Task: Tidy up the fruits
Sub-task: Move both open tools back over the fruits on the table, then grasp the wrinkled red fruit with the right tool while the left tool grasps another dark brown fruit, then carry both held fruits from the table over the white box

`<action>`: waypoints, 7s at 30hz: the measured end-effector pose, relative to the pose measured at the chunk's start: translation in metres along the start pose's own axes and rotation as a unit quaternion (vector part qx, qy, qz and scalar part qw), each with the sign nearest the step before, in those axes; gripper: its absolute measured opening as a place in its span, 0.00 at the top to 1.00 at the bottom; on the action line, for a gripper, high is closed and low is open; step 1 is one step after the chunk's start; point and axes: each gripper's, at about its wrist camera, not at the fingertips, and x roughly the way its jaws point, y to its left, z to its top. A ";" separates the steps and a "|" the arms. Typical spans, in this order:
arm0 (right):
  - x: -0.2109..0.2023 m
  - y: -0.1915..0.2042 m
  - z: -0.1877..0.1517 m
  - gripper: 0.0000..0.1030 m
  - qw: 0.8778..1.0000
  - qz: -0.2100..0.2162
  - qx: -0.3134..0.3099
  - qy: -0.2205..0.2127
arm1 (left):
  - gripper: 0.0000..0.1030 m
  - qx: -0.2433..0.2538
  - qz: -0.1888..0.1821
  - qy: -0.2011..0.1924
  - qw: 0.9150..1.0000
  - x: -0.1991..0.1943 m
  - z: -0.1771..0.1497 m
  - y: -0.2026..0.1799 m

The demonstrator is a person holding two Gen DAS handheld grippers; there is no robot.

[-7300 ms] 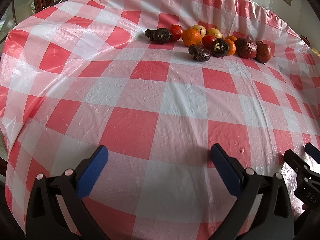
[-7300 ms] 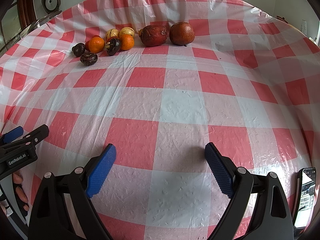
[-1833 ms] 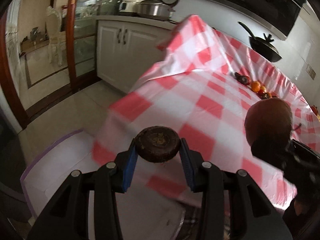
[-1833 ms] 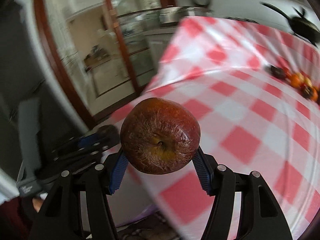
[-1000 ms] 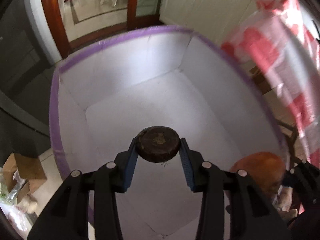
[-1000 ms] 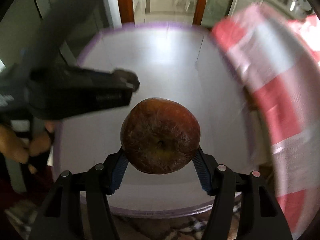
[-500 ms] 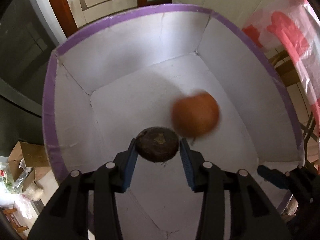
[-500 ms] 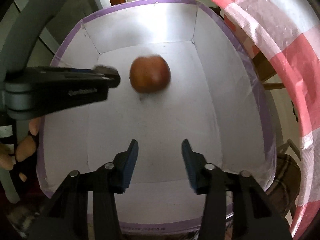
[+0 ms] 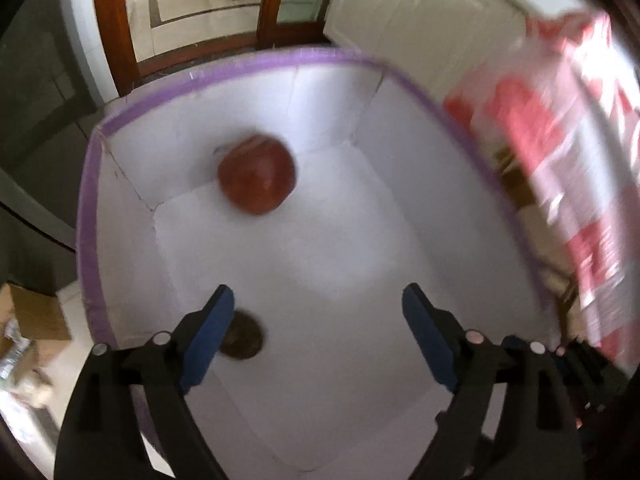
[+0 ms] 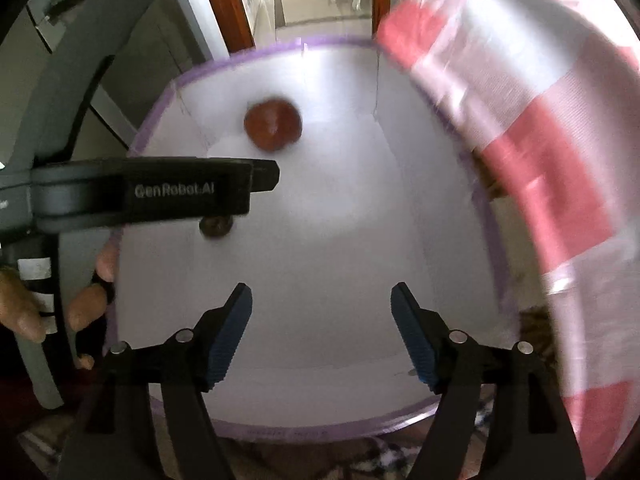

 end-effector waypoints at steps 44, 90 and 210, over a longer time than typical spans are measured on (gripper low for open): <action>-0.283 -0.355 -0.194 0.16 0.755 -0.302 0.473 -0.339 | 0.02 0.253 -0.213 -0.138 0.933 0.053 0.083 -0.585; -0.239 -0.610 -0.139 0.41 0.734 -0.273 0.587 -0.205 | 0.02 0.229 -0.282 -0.053 0.930 0.085 0.097 -0.581; -0.200 -0.219 -0.057 0.41 0.891 -0.089 0.345 -0.281 | 0.63 0.217 -0.221 -0.106 0.945 -0.059 0.047 -0.240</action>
